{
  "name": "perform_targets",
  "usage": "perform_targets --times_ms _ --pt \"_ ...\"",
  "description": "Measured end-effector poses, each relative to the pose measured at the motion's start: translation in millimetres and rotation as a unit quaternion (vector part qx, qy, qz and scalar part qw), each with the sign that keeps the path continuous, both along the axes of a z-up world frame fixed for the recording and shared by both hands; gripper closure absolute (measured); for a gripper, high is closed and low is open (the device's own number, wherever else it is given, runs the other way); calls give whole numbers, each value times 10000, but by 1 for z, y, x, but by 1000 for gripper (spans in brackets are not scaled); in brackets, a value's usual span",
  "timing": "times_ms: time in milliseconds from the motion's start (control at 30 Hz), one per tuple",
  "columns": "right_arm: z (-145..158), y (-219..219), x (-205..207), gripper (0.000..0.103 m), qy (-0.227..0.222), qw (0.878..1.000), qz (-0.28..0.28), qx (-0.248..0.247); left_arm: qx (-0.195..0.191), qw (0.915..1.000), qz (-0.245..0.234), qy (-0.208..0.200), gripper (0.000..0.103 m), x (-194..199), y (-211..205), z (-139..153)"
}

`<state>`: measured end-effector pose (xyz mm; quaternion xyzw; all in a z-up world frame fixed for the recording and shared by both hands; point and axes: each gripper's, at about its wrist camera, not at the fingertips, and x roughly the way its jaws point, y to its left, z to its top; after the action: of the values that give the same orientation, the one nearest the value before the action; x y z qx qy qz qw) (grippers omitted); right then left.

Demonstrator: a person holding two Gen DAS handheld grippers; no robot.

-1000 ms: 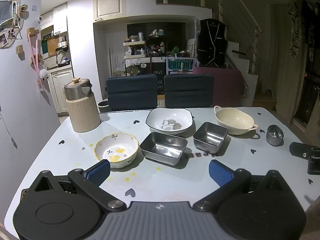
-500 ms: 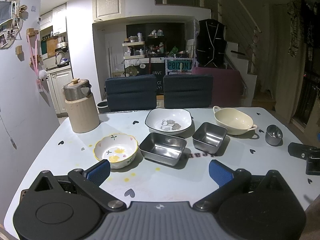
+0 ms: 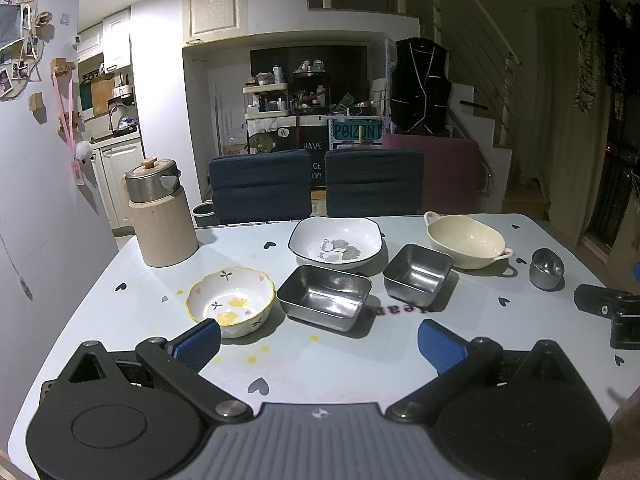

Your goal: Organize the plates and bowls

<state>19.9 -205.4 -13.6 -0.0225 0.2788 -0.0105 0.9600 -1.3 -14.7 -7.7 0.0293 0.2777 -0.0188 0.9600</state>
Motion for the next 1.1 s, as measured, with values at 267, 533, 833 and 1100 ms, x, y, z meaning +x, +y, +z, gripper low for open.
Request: perform_targets --times_ms 267,533,833,1100 --pt "-1 0 0 0 23 10000 22 -36 13 10000 -10 -8 0 0 -3 0" --pt "0 0 3 0 -17 10000 23 -62 78 9998 65 -177 0 0 -7 7" --pt "15 1 5 0 -441 9989 129 31 152 9975 162 -665 0 3 -4 35" --pt "49 7 28 0 -866 9953 338 256 79 9946 92 -1033 0 20 6 74"
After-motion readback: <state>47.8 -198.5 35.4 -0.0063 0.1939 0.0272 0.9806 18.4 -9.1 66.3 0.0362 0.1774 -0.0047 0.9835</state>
